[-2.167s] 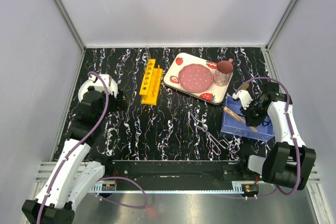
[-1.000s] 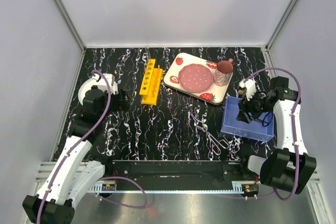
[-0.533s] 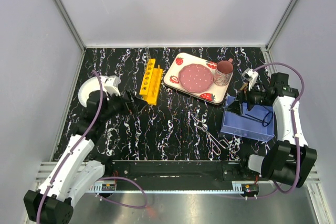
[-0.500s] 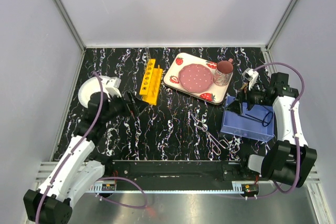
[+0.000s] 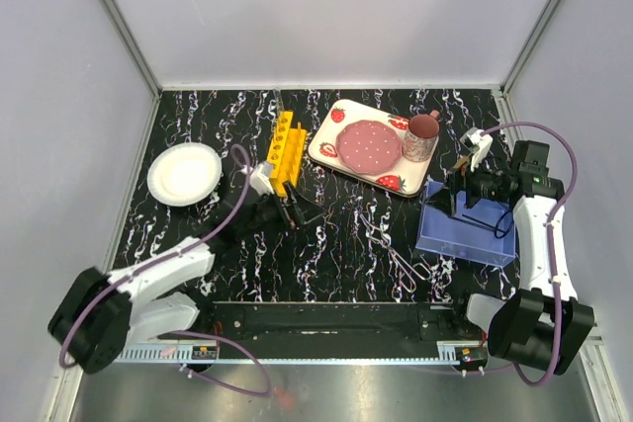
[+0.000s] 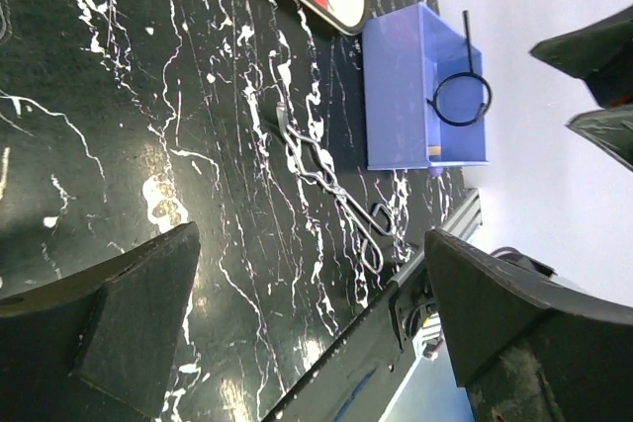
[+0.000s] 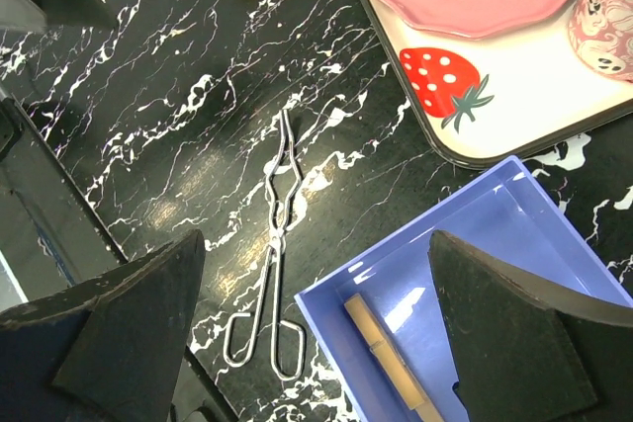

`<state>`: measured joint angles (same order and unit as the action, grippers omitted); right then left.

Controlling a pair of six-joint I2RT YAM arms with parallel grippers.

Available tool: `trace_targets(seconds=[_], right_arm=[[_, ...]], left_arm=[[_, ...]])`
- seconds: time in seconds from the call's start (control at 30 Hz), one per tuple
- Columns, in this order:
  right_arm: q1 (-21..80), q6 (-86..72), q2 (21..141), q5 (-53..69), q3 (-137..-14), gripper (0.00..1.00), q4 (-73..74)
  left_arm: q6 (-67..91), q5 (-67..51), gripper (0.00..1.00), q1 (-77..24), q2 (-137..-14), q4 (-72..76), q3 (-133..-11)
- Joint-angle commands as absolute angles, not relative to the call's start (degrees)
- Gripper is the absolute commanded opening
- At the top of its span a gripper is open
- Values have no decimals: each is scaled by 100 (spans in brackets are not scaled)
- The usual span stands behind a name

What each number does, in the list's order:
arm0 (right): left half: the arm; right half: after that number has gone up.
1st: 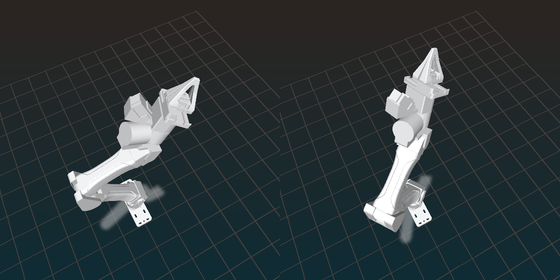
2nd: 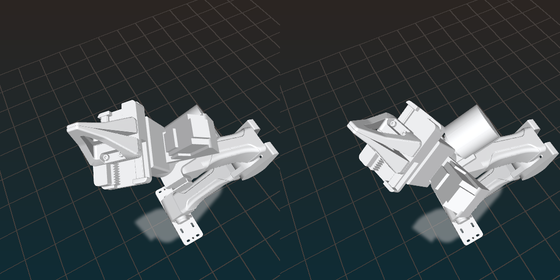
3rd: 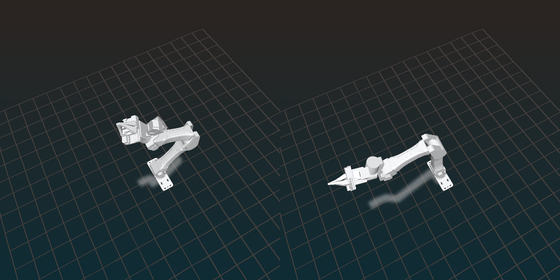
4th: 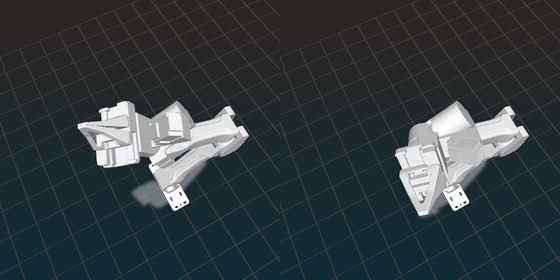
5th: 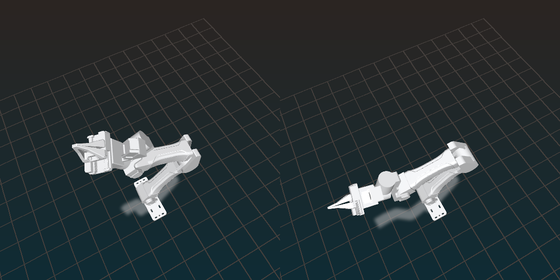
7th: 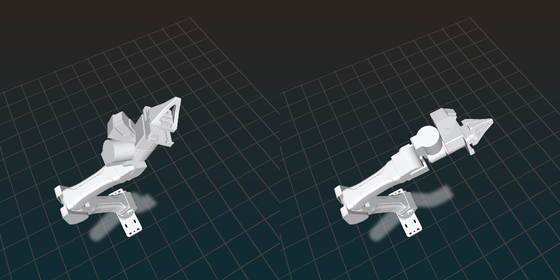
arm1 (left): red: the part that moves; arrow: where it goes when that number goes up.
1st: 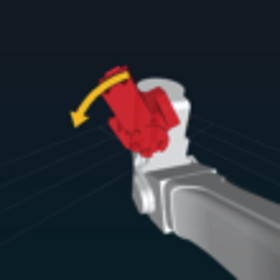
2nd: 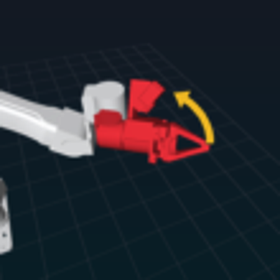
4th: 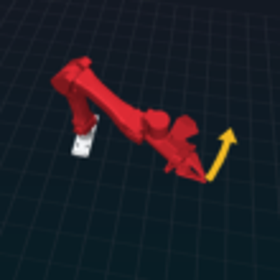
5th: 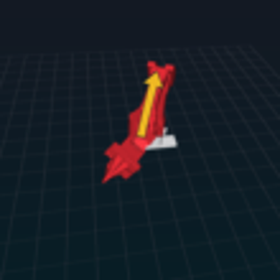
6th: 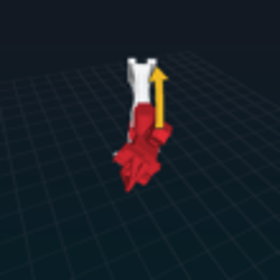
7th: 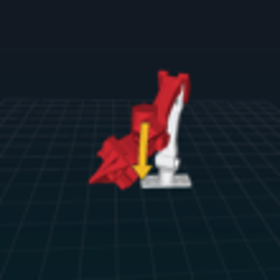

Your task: Organize the chemistry lab equipment

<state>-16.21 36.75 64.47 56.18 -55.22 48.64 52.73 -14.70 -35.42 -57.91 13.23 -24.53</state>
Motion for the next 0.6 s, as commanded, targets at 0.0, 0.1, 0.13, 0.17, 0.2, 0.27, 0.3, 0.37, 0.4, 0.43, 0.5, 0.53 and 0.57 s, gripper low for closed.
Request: trace_targets(seconds=[0.0,0.1,0.13,0.17,0.2,0.27,0.3,0.37,0.4,0.43,0.5,0.53,0.57], right_arm=[[-1644,3551,6398,5546,-5519,100,4614],[-1644,3524,6407,5546,-5502,100,4614],[-1644,3533,6407,5546,-5502,100,4614],[-1644,3533,6390,5546,-5493,100,4623],[-1644,3542,6390,5537,-5484,100,4623],[-1644,3551,6363,5528,-5467,100,4614],[-1644,3551,6372,5520,-5458,100,4614],[-1644,3560,6363,5519,-5458,100,4614],[-1644,3560,6372,5520,-5449,100,4623],[-1644,3568,6372,5520,-5458,100,4614],[-1644,3560,6390,5520,-5458,100,4623],[-1644,3568,6390,5520,-5458,100,4623],[-1644,3560,6390,5520,-5449,100,4623]], left_arm=[[5607,-731,99,-3981,-6825,2662,-2899],[5669,-354,99,-4271,-7355,3146,-3145],[5678,-212,99,-4332,-7635,3181,-3216],[5669,-89,99,-4455,-7812,3225,-3269],[5712,199,99,-4491,-7944,3304,-3383],[5827,395,99,-4570,-8366,3436,-3454],[5966,517,99,-4588,-8506,3593,-3550],[6090,562,99,-4640,-8979,3726,-3664],[6204,545,99,-4658,-9156,3787,-3830],[6257,501,99,-4710,-9297,3805,-3919],[6363,422,99,-4781,-9684,3849,-4156],[6381,387,99,-4842,-9790,3858,-4227],[6407,369,99,-4878,-9904,3867,-4288]])
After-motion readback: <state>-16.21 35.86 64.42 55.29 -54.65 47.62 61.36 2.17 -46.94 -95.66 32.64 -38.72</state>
